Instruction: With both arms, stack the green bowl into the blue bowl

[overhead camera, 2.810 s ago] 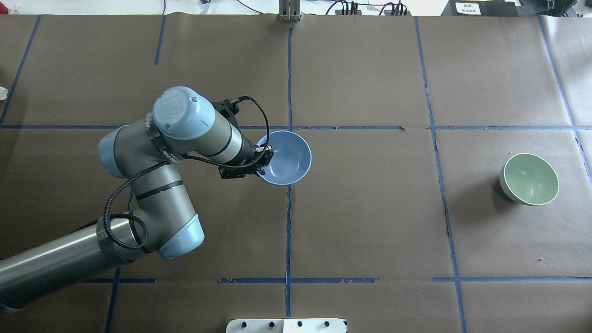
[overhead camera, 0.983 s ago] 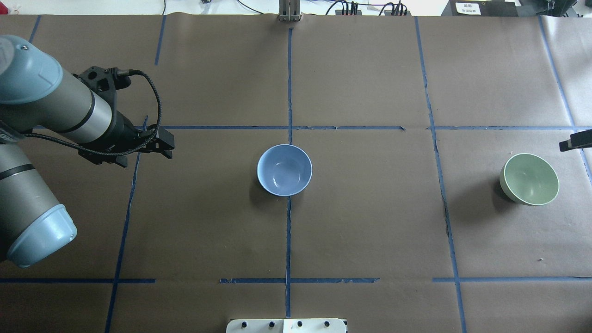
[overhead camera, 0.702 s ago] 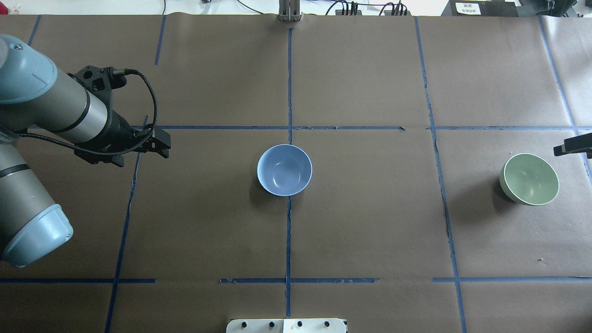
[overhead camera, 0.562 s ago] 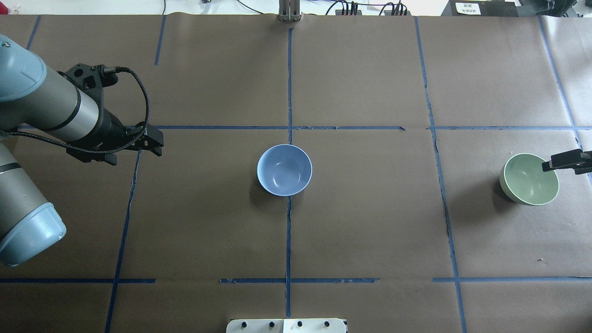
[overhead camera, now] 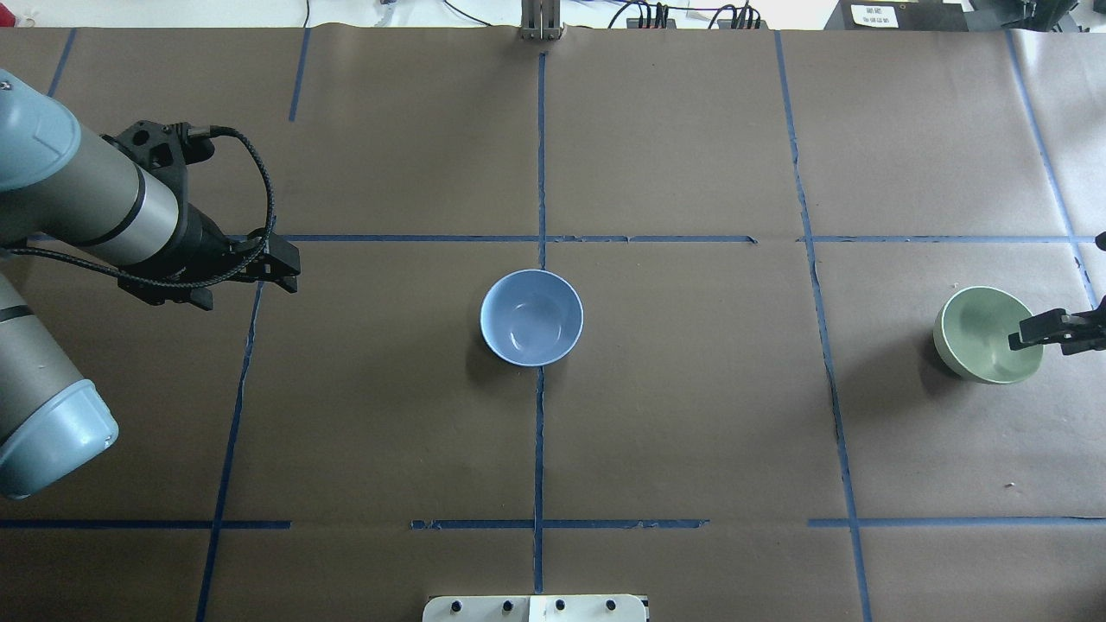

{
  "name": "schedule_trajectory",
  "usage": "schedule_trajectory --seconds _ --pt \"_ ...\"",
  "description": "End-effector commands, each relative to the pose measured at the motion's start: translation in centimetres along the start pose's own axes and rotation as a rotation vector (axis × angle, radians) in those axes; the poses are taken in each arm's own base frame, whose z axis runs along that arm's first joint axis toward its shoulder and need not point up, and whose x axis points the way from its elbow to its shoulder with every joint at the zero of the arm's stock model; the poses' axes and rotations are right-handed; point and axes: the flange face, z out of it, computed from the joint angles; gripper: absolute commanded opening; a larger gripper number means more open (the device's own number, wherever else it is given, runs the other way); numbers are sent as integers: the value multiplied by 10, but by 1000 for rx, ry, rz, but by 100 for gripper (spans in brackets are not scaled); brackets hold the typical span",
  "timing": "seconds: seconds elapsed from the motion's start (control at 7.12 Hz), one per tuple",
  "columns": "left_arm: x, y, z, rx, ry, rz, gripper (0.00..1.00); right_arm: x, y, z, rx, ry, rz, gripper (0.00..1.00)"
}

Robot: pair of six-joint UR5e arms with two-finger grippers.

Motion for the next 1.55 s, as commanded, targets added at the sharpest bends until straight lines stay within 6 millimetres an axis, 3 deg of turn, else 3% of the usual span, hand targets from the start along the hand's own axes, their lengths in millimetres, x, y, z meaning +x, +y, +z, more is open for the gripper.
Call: schedule_trajectory --seconds 0.0,0.28,0.42,0.56,0.98,1.12,1.26,1.4 --pt "-5 0 2 -2 -5 -4 100 0 0 0 9 -2 -8 1" --pt "-5 1 3 -3 -5 -3 100 -9 -1 -7 18 -23 -23 0" --pt "-5 0 2 -1 -6 -4 100 -24 2 -23 45 -68 -58 0" --pt "-8 0 4 -3 -11 -6 100 -47 -4 -54 89 -130 -80 0" --pt "-24 -3 11 36 -51 -23 100 -143 -49 -101 124 -296 5 0" --pt "-25 -5 22 56 -66 -21 100 -181 -62 -108 121 -338 25 0" --pt "-14 -7 18 79 -53 -4 100 -221 -66 -105 100 -375 34 0" --pt "-22 -10 33 66 -84 -14 100 -263 -67 -98 74 -404 26 0"
